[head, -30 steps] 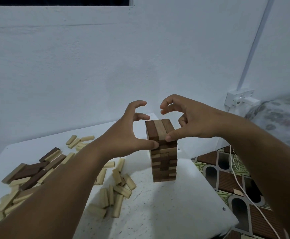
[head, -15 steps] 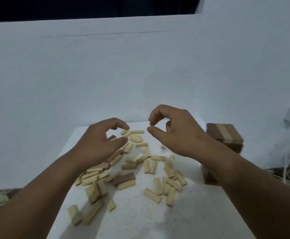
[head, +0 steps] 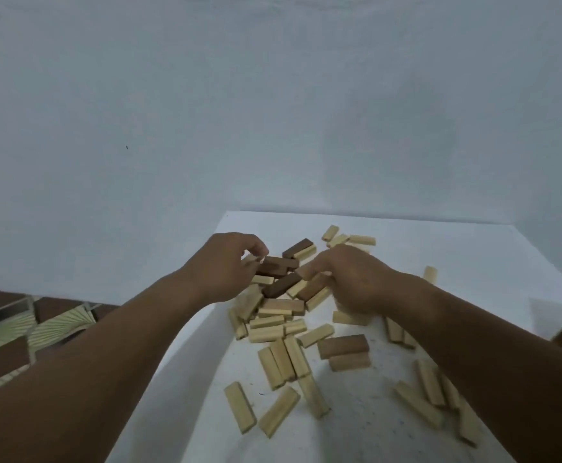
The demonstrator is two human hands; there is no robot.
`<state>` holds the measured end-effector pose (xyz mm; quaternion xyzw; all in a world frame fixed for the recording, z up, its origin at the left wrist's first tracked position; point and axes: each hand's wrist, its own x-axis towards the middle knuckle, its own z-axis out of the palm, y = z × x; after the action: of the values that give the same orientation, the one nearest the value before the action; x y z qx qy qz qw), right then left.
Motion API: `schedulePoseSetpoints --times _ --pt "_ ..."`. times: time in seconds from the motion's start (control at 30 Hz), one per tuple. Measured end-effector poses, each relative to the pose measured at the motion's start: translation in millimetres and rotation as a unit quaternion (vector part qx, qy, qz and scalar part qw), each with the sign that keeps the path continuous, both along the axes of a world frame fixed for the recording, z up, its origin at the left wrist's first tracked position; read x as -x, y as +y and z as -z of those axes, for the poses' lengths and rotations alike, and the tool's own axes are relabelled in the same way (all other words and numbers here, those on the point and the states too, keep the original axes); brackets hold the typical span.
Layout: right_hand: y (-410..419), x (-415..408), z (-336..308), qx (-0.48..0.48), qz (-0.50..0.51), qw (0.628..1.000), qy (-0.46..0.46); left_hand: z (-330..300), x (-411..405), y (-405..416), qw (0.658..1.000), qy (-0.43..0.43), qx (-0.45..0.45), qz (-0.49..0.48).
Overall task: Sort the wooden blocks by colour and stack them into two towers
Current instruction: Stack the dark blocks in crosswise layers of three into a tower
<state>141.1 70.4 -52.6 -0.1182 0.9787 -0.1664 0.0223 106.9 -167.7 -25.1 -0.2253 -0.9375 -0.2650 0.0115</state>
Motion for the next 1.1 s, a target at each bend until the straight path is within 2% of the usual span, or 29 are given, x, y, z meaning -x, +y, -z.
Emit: schedulePoseSetpoints --times 0.1,0.2,0.3,0.47,0.6,0.73,0.8,0.9,0.97,1.1 --pt "-1.3 9.2 9.7 -0.093 -0.046 0.995 -0.006 14.5 16.6 8.2 0.996 0.003 0.091 0.026" --pt "-0.1 10.8 -0.8 -0.097 -0.057 0.993 -0.03 25.7 27.8 14.6 0.988 -0.008 0.148 0.043" --pt "1.1 10.9 -9.2 -0.092 -0.06 0.992 -0.065 32.1 33.8 20.7 0.988 0.0 0.149 0.038" --pt "11.0 8.9 -10.5 -0.01 -0.028 0.993 -0.11 38.4 38.5 29.7 0.991 -0.004 0.129 0.038" --pt "10.5 14.3 -20.2 0.045 0.0 0.998 -0.053 38.7 37.6 30.4 0.996 -0.014 0.091 0.014" --pt "-2.0 23.8 -12.7 0.087 0.028 0.995 0.038 36.0 32.6 26.5 0.999 -0.031 0.006 0.016" --pt "-7.0 29.7 -4.0 0.04 0.013 0.997 0.067 34.5 30.1 23.1 0.999 -0.007 -0.036 0.007" --pt "-9.5 36.1 9.9 -0.042 0.017 0.998 0.038 31.9 21.6 15.6 0.995 0.006 -0.093 -0.018" --pt "-10.4 37.0 16.9 -0.05 0.016 0.998 0.026 31.9 13.5 10.9 0.989 -0.002 -0.138 -0.044" --pt "-6.6 28.0 17.2 -0.042 0.042 0.995 0.079 28.9 -8.1 7.1 0.965 -0.051 -0.238 -0.099"
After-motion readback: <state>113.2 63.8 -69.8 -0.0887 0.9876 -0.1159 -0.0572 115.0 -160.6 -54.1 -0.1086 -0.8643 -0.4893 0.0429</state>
